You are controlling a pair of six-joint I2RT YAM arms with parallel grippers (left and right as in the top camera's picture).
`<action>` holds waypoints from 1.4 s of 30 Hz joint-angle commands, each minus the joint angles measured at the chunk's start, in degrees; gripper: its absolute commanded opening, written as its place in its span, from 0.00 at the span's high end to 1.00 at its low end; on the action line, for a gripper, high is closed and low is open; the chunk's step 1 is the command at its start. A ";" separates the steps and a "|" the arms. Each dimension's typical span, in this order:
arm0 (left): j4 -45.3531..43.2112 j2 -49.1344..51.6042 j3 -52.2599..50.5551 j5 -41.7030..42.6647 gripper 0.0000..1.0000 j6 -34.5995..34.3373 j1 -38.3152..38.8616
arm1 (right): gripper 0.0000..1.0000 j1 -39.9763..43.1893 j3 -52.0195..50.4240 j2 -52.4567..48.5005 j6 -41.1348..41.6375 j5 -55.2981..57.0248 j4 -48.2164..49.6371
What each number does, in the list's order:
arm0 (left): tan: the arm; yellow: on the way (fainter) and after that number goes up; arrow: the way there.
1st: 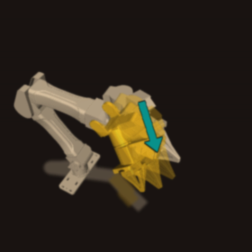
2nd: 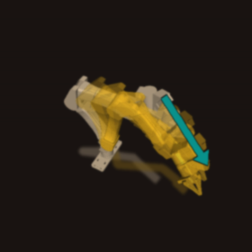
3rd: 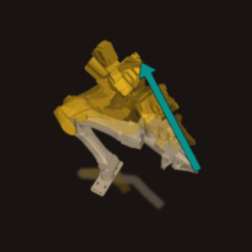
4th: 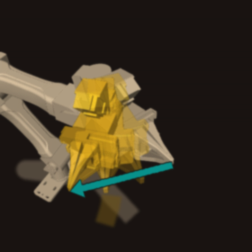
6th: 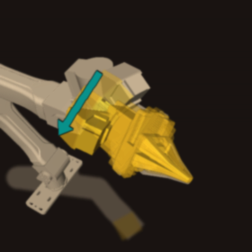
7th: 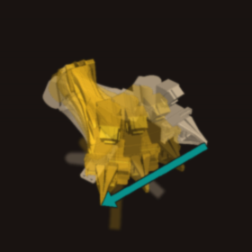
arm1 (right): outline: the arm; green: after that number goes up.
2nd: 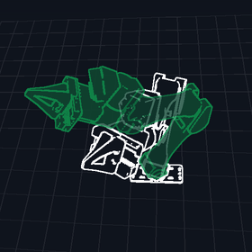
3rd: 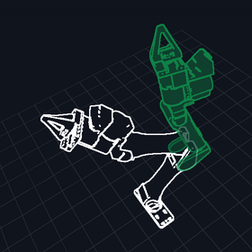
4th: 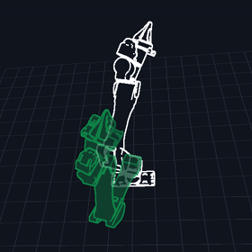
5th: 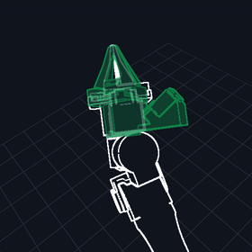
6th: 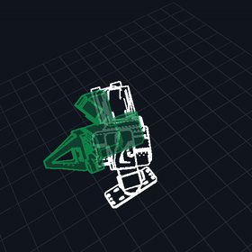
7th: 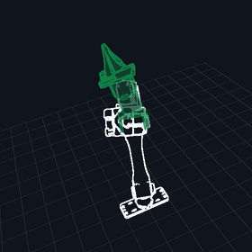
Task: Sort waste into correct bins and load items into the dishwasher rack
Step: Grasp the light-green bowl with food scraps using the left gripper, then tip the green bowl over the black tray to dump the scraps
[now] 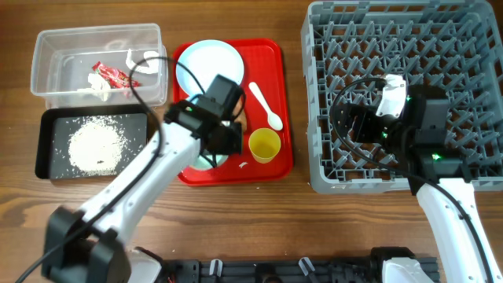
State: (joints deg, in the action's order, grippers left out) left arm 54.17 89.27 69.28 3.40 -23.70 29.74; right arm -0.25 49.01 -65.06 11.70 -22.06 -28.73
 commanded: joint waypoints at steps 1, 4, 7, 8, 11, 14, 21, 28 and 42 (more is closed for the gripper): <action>0.94 -5.29 2.54 1.07 0.96 2.23 -2.80 | 0.00 -0.33 1.33 -0.44 0.42 -0.90 0.20; 2.29 -7.13 2.54 1.09 0.96 2.75 -7.76 | 0.01 -0.33 1.33 -0.44 0.39 -0.90 0.17; 3.45 -7.63 2.54 3.10 0.96 6.01 -15.04 | 0.00 -0.33 1.33 -0.44 0.42 -0.90 0.17; 3.39 -7.50 2.51 6.97 0.96 9.16 -20.70 | 0.00 -0.33 1.33 -0.44 0.42 -0.92 0.17; 2.58 -6.84 2.51 15.37 0.96 14.01 -29.64 | 0.00 -0.33 1.33 -0.44 0.44 -0.92 0.15; 0.87 -5.53 2.12 25.03 0.96 18.23 -37.94 | 0.00 -0.33 1.33 -0.44 0.46 -0.94 0.13; -2.86 1.86 0.68 50.49 0.96 27.02 -55.28 | 0.00 -0.33 1.33 -0.44 0.46 -0.92 0.17; -6.71 14.25 0.39 73.96 0.96 29.57 -67.25 | 0.00 -0.33 1.33 -0.44 0.44 -0.94 0.15; -3.06 23.39 -0.07 86.97 0.96 29.27 -73.31 | 0.00 -0.33 1.33 -0.44 0.46 -0.94 0.17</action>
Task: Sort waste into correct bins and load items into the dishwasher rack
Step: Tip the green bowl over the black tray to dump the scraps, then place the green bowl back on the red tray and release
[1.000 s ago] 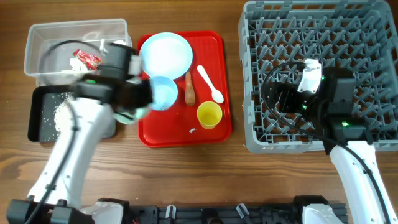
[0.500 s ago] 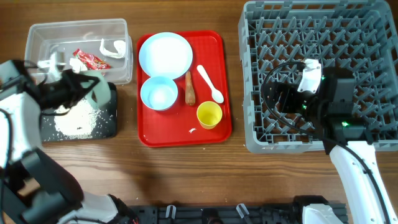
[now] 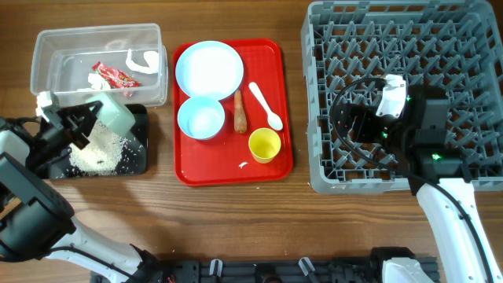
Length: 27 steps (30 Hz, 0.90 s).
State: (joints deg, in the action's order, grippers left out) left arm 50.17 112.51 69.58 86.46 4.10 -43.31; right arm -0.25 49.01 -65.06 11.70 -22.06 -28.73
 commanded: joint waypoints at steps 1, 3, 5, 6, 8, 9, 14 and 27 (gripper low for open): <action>1.29 0.15 -0.37 3.91 0.96 1.44 -0.28 | 0.00 -0.33 1.33 -0.44 0.46 -0.92 0.15; 2.67 0.15 -0.37 3.91 0.96 1.25 -0.28 | 0.00 -0.33 1.33 -0.44 0.44 -0.94 0.15; 4.09 0.15 -0.37 3.91 0.96 -0.13 -0.28 | 0.00 -0.33 1.33 -0.44 0.44 -0.94 0.15; 4.70 0.15 -0.37 3.91 0.96 -1.33 -0.28 | 0.00 -0.33 1.33 -0.44 0.46 -0.94 0.15; 4.94 0.15 -0.37 3.91 0.96 -2.99 -0.28 | 0.00 -0.33 1.33 -0.44 0.48 -0.94 0.15; 4.94 0.15 -0.37 3.89 0.96 -3.04 -0.28 | 0.01 -0.33 1.33 -0.44 0.46 -0.94 0.15; 4.98 -0.17 -0.35 3.91 0.96 -3.02 -0.24 | 0.00 -0.33 1.33 -0.44 0.44 -0.94 0.15; 13.88 -23.78 -0.37 -20.98 0.96 7.43 18.88 | 0.00 -0.33 1.33 -0.44 0.46 -0.94 0.02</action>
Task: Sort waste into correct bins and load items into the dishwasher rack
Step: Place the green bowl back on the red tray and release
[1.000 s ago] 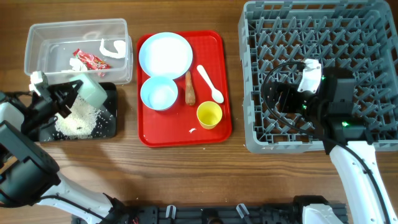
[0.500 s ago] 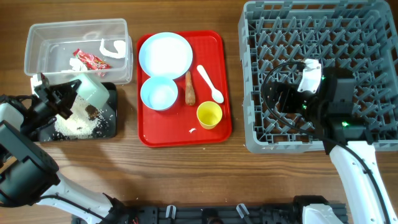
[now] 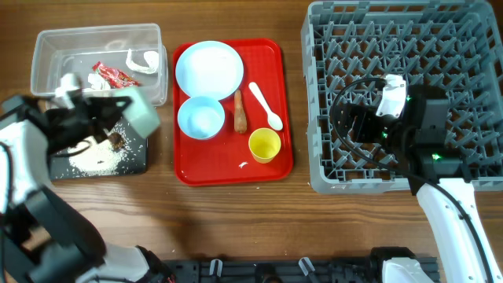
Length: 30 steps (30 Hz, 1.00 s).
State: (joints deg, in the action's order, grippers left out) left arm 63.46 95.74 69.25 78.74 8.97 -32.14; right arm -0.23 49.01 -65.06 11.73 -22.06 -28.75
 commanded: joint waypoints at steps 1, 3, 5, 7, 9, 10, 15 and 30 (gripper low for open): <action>0.61 -8.72 -0.04 -16.72 0.96 2.10 10.49 | 0.00 -0.35 1.33 -0.44 0.44 -0.94 0.02; 0.28 -11.54 -0.04 -25.77 0.96 -1.38 16.55 | 0.00 -0.35 1.33 -0.44 0.42 -0.94 0.02; 0.20 -13.46 -0.04 -40.57 0.96 -6.75 25.24 | 0.00 -0.35 1.33 -0.44 0.44 -0.94 0.04; 0.24 -13.57 -0.04 -49.42 0.96 -9.60 31.10 | 0.00 -0.35 1.33 -0.44 0.44 -0.94 0.04; 0.17 -13.09 -0.04 -56.81 0.96 -11.93 37.35 | 0.00 -0.35 1.33 -0.44 0.44 -0.94 0.04; 0.00 -12.87 -0.04 -59.91 0.96 -13.46 40.30 | 0.00 -0.35 1.33 -0.44 0.46 -0.94 0.04; -1.07 -11.65 -0.04 -73.92 0.96 -25.24 53.68 | 0.00 -0.35 1.33 -0.44 0.42 -0.94 -0.17; -16.72 -8.07 -13.27 -91.45 0.96 -41.68 71.78 | 0.00 -0.35 1.33 -0.44 0.42 -0.92 -0.11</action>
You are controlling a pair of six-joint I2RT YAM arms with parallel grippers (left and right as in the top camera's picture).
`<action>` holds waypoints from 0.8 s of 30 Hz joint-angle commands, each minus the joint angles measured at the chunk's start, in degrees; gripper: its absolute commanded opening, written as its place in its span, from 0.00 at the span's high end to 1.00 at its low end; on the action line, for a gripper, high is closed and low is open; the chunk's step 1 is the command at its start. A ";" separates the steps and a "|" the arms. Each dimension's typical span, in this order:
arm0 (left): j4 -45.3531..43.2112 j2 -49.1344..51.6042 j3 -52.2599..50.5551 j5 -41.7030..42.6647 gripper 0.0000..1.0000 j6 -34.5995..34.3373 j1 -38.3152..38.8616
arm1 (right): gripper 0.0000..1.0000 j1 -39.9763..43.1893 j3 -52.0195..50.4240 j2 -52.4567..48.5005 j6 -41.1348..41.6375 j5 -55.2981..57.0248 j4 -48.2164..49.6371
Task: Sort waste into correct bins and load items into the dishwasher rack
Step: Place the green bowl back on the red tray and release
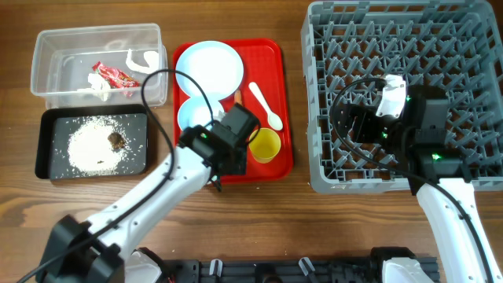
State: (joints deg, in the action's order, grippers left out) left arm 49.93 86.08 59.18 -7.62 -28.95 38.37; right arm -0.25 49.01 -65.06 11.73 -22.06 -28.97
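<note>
In the overhead view my left gripper (236, 145) hangs over the front right of the red tray (189, 174), between the pale blue bowl (191, 118) and the yellow cup (267, 146). Its fingers are hidden under the wrist, so I cannot tell its state. A white plate (208, 67) and a white spoon (265, 104) lie further back on the tray. The black tray (47, 145) holds rice (90, 145) with a brown lump (116, 140) on it. My right gripper (355, 124) rests over the grey dishwasher rack (440, 47), its jaws unclear.
A clear plastic bin (47, 47) with a red wrapper (111, 75) and white scraps stands at the back left, behind the black tray. The rack fills the right side. A small white scrap (243, 165) lies on the red tray.
My left arm was at the far left, tipping a pale green cup over the black tray. It now reaches over the red tray's front right; the cup no longer shows.
My left gripper first stood over the red tray's front at a pale green cup. Then it held that cup over the black tray, then tipped, with a brown lump on the rice. It is back over the red tray. The right arm stayed over the rack throughout.
</note>
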 commanded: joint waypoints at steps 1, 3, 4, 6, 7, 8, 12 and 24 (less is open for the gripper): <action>-4.07 1.95 -3.69 -5.62 0.96 -3.93 1.29 | 0.00 -0.33 1.33 -0.44 0.44 -0.94 0.11; -5.73 3.04 -4.79 -7.32 0.96 -4.57 1.27 | 0.00 -0.33 1.33 -0.44 0.44 -0.94 0.11; -6.05 3.50 -5.09 -8.02 0.96 -4.57 1.27 | 0.00 -0.33 1.33 -0.44 0.42 -0.94 0.13; -6.27 4.55 -5.51 -8.76 0.96 -4.57 1.27 | 0.00 -0.33 1.33 -0.44 0.42 -0.92 0.13; -6.34 4.94 -5.57 -8.79 0.96 -4.55 1.27 | 0.00 -0.33 1.33 -0.44 0.42 -0.92 0.13; -6.36 5.49 -5.62 -8.87 0.96 -4.55 1.27 | 0.00 -0.33 1.33 -0.44 0.42 -0.92 0.15; -7.23 7.19 -5.62 -9.40 0.85 -4.55 1.27 | 0.00 -0.33 1.33 -0.44 0.39 -0.92 0.17; -5.86 5.42 -1.77 -9.29 0.46 -4.55 1.20 | 0.00 -0.33 1.33 -0.44 0.37 -0.92 0.07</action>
State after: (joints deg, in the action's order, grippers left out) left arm 42.89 92.90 54.39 -15.84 -33.34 39.48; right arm -0.25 49.01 -65.06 11.70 -22.06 -28.97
